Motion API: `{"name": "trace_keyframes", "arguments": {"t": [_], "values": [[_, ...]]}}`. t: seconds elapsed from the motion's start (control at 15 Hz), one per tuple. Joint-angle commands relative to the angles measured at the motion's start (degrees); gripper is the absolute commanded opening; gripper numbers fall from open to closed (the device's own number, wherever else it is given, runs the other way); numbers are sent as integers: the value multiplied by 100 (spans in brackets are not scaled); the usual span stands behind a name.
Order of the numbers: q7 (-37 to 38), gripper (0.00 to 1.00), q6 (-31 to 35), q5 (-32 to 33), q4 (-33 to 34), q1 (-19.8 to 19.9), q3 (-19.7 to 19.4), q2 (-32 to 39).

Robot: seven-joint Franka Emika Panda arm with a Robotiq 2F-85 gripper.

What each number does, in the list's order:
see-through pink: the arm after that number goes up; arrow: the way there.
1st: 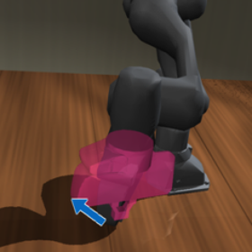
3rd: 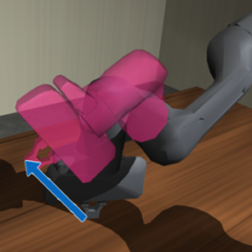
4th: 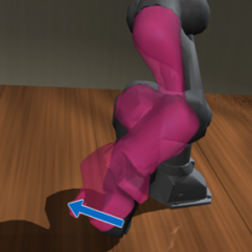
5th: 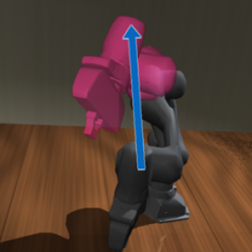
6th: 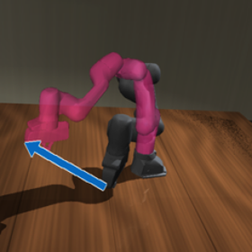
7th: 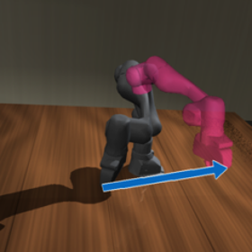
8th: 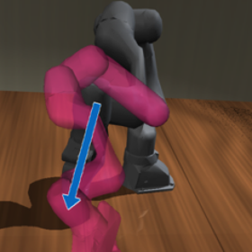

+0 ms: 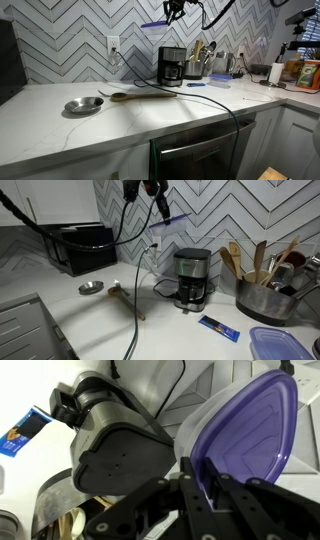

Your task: Pick up the clear lunch box on the left and put it on top of the coffee machine

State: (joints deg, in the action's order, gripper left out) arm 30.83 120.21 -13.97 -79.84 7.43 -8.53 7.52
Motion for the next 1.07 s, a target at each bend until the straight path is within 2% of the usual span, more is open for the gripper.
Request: {"name": "trace_keyframes", "arguments": {"t": [0.0, 0.4, 1.0], "values": [[489, 4, 61, -404, -200, 198, -163, -127], [821, 4, 87, -770, -480, 408, -311, -129], [1049, 4, 201, -945, -858, 576, -419, -83]]}}
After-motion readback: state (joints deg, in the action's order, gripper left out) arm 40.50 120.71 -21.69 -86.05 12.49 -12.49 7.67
